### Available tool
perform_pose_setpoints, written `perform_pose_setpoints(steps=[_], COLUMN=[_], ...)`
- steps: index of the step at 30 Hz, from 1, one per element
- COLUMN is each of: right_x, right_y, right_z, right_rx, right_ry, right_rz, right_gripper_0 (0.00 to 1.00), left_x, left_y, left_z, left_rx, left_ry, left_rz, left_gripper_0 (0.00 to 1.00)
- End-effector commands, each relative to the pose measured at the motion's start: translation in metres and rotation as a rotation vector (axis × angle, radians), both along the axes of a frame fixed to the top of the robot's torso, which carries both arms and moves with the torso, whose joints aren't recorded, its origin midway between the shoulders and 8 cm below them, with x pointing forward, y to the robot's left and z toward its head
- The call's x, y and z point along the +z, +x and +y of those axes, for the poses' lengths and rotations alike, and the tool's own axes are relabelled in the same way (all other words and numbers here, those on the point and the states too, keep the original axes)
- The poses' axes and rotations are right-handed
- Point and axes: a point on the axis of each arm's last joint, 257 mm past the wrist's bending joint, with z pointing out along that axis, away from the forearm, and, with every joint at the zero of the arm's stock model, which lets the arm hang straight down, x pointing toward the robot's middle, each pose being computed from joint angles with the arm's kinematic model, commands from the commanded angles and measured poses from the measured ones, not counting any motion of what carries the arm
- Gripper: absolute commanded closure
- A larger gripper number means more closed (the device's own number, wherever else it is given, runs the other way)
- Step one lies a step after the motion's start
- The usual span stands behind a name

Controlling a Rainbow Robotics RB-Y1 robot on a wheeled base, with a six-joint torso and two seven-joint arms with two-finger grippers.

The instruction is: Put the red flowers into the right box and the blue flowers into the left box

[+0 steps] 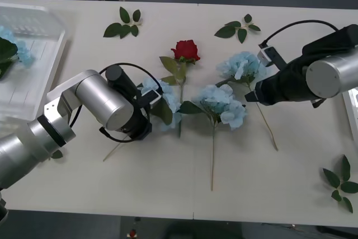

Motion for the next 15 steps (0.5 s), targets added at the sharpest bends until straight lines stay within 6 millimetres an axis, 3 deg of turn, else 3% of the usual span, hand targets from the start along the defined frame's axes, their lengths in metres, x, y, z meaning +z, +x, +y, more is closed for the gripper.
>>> perform_pose_setpoints(steps=[1,4,7,11,14,15], right_x=[0.008,0.002,-0.007,-0.017,-0.022,-0.021], right_y=[0.009,0.012,0.015,0.023,0.025,0.025], right_z=[0.022,0.030,0.034,0.026,0.017,0.016], right_rx=[-0.016,-0.020,-0.026,-0.034,-0.047,-0.047], right_ry=[0.057,0.076,0.070,0.002,-0.023,-0.029], right_rz=[-0.027,-0.033,-0.037,-0.075,-0.075,-0.078], right_gripper_0=[0.00,0.00,0.00,0.00,0.00,0.00], left_x=[0.019,0.034,0.066,0.145,0.211,0.223], left_y=[0.020,0.025,0.030,0.008,-0.011,-0.016], left_z=[0.011,0.024,0.033,0.028,0.053,0.060], left_rx=[0.092,0.116,0.109,0.031,0.008,0.009], left_ry=[-0.029,-0.030,-0.021,-0.025,0.050,0.067], left_rz=[-0.037,-0.043,-0.067,-0.087,-0.146,-0.156], left_gripper_0=[1.00,1.00,1.00,1.00,1.00,1.00])
